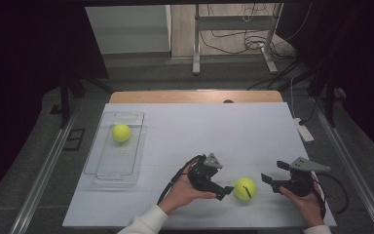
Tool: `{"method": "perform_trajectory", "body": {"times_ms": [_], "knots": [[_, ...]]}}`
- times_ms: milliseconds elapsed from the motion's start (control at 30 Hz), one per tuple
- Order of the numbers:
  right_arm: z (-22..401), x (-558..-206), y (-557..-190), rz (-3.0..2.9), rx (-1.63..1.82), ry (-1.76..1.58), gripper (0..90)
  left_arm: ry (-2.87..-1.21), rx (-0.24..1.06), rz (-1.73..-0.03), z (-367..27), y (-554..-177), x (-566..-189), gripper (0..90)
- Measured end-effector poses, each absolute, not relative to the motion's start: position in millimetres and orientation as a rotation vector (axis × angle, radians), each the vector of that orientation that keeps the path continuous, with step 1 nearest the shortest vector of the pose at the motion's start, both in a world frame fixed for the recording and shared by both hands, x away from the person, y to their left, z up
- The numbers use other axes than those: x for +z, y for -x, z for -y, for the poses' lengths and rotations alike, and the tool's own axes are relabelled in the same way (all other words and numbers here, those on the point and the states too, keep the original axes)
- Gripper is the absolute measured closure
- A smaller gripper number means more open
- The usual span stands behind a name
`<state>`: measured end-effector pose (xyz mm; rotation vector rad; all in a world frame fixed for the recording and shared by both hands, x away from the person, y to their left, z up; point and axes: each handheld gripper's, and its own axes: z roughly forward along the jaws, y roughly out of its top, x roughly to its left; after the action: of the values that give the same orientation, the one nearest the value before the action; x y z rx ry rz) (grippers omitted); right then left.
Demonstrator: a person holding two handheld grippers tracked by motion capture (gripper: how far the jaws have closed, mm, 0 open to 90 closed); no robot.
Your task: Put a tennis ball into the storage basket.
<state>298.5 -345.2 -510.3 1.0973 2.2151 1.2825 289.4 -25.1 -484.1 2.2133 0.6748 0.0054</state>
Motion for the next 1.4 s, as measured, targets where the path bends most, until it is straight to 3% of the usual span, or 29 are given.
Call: {"method": "perform_trajectory", "body": {"times_ms": [1400], "knots": [[346, -511, -299, -2.213, 1.276, -1.110, 13.8, -2.275, -0.058, -0.583, 60, -284, -494, 10.4]]}}
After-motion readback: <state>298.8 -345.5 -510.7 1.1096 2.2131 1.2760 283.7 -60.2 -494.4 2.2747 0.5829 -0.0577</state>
